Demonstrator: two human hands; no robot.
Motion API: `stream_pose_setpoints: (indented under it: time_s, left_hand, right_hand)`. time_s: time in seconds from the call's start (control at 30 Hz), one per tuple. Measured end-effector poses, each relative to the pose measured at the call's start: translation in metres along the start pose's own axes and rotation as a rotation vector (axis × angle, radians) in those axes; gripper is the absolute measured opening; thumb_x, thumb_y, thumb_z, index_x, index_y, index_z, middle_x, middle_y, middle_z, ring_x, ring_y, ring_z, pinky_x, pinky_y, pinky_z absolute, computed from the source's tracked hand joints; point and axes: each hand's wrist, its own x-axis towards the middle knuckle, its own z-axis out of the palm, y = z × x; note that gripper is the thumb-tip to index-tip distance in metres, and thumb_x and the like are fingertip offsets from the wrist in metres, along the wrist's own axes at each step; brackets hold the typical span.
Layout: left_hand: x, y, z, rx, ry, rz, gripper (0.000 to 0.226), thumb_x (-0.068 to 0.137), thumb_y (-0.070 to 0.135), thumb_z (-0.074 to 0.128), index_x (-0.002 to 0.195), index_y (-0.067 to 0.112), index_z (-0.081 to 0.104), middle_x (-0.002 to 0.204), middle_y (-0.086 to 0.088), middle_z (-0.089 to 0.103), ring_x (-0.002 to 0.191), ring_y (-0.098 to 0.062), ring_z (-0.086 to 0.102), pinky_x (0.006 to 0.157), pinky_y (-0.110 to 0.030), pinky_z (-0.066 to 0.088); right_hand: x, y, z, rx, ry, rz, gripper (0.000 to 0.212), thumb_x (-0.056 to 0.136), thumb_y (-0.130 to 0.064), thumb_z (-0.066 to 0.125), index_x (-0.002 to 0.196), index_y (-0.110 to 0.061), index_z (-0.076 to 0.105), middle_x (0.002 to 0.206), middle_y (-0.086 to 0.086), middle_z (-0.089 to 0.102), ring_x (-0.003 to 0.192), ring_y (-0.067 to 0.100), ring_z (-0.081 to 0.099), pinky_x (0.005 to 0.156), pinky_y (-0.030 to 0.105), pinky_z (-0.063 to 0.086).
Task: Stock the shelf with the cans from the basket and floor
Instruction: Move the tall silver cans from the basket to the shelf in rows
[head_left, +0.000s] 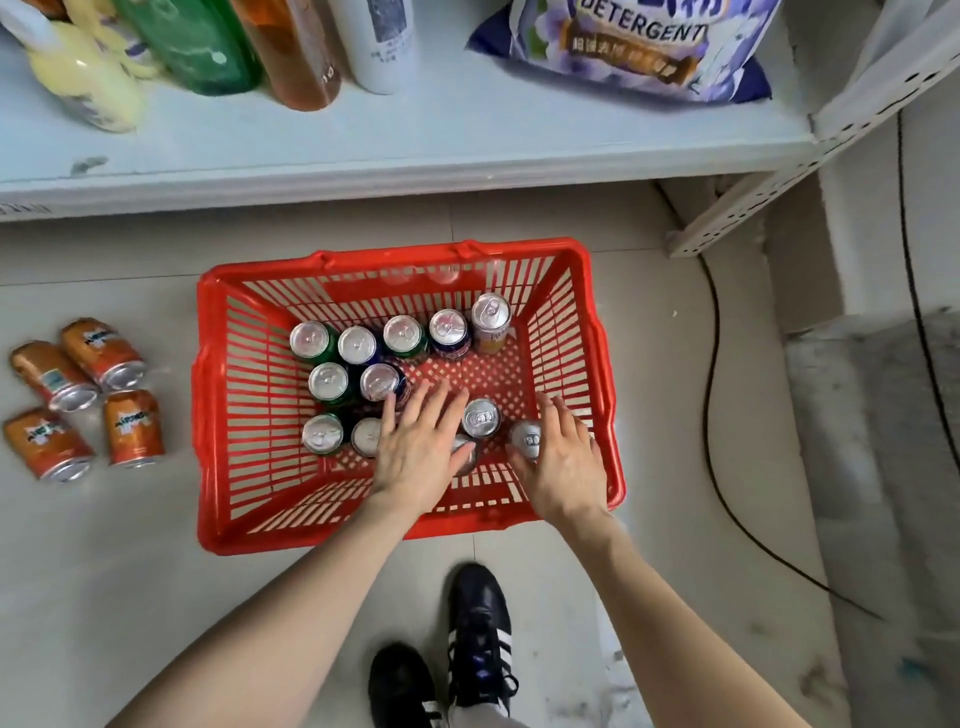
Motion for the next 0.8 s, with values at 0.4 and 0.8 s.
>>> stream_pose_setpoints:
  time_s: [0.4, 0.8]
  left_hand:
    - [0.031, -0.003, 0.054, -0.032, -0.028, 0.033, 0.07, 0.09, 0.059, 0.041, 0.148, 0.026, 0.024, 0.152, 0.002, 0.035, 0.143, -0.021, 0.026, 0.116, -0.053, 0.018]
    - [0.049, -0.003, 0.056, -0.074, -0.024, 0.061, 0.064, 0.092, 0.056, 0.04, 0.148, 0.029, 0.024, 0.15, 0.004, 0.039, 0.141, -0.02, 0.028, 0.114, -0.05, 0.02]
  right_hand:
    - [0.039, 0.017, 0.029, 0.217, -0.139, 0.036, 0.079, 0.088, -0.045, 0.064, 0.149, -0.016, 0.023, 0.148, 0.009, 0.042, 0.133, 0.031, 0.043, 0.11, 0.041, 0.038]
    - [0.058, 0.037, 0.045, 0.425, -0.167, 0.063, 0.063, 0.079, -0.021, 0.079, 0.131, -0.017, 0.044, 0.11, -0.009, 0.059, 0.102, 0.011, 0.06, 0.068, -0.003, 0.038]
